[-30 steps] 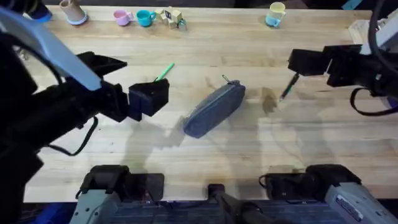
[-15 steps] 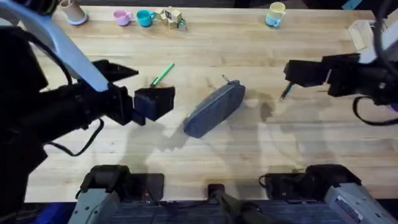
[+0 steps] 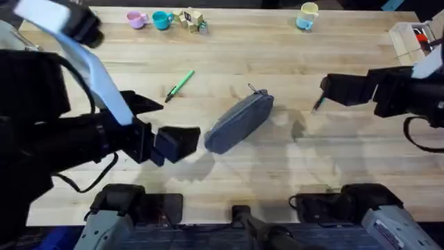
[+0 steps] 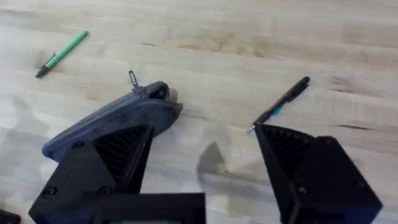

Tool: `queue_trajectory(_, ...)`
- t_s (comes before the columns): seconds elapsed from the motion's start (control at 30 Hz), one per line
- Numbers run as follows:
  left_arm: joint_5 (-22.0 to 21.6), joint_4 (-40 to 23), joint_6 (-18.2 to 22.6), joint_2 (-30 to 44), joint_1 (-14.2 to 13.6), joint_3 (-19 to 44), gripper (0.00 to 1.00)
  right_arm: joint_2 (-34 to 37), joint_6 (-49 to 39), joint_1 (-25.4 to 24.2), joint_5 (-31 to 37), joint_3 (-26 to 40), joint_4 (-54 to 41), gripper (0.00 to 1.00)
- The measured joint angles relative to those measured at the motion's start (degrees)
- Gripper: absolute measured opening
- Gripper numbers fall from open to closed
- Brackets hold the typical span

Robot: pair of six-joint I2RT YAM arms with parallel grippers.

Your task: Unzip the bag, pick up the pens from the table one at a time and place them inside, then zip the bag closed.

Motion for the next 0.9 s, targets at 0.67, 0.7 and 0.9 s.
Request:
queue_trajectory(0.67, -10.10, 6.80, -5.53, 14.33, -16.85, 0.17, 0.995, 0.00, -0.17, 0.00, -0.02, 0.00, -1.02, 0.996)
queue_trajectory(0.7, -10.65, 7.09, -6.34, 15.15, -17.38, 0.17, 0.995, 0.01, -0.17, 0.00, -0.02, 0.00, -1.01, 0.996)
queue_trajectory(0.9, -14.58, 7.98, -9.15, 19.46, -22.66, 0.17, 0.995, 0.01, -0.17, 0.00, -0.02, 0.00, -1.00, 0.996)
